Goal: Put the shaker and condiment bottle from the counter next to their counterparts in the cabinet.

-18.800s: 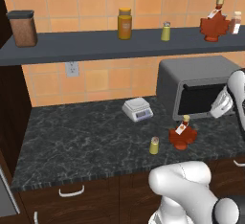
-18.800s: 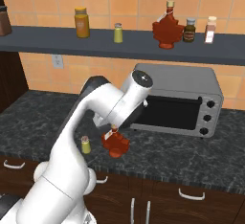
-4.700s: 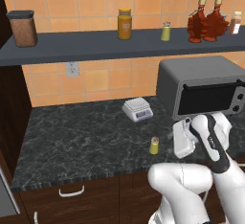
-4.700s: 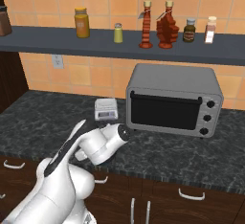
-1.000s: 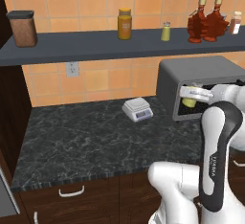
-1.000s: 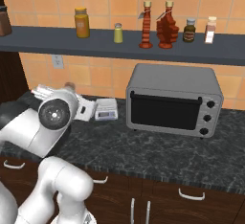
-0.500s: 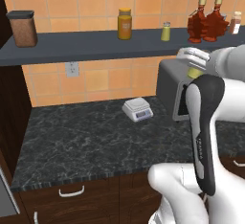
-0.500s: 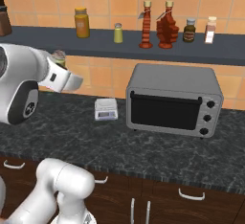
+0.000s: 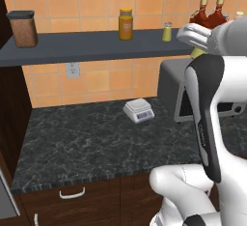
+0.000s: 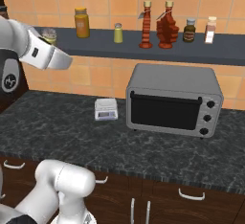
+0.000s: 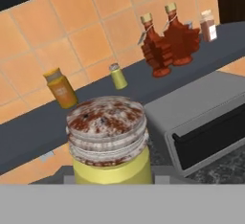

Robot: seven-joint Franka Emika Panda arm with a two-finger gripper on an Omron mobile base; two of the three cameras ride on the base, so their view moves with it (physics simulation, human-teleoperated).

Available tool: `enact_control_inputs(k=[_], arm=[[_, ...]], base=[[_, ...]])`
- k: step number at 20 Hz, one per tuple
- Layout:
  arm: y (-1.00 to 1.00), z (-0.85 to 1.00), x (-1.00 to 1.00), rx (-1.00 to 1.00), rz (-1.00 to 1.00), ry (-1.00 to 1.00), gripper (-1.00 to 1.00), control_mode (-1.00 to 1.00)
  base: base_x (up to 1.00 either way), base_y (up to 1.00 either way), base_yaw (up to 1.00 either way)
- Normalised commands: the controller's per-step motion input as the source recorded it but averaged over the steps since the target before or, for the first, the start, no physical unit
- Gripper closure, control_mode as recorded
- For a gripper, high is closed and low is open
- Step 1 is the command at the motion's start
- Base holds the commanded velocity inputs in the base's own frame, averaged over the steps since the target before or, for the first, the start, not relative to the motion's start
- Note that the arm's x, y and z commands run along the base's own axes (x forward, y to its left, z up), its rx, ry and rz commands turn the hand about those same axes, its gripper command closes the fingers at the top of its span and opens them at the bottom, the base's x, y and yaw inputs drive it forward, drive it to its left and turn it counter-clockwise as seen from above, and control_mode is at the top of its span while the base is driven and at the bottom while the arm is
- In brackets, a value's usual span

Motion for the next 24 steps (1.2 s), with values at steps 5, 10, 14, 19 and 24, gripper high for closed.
enact_control_inputs(k=[5,10,14,19,24], arm=[[0.14,0.29,0.25,-0.10,-0.02,-0.03,1.00,-1.00],[0.04,-0.05,0.60,-0.07,-0.02,0.00,1.00,-1.00],[-0.03,-0.23,0.39,-0.09,-0.01,-0.03,1.00,-1.00],[-0.20,-0.33,0.34,-0.05,0.00,-0.05,1.00,-1.00],[-0.13,-0.01,0.50,-0.03,0.00,-0.03,1.00,-1.00]], base=[[0.00,0.00,0.00],[0.00,0.00,0.00],[0.00,0.00,0.00],[0.00,0.00,0.00],[0.00,0.00,0.00]])
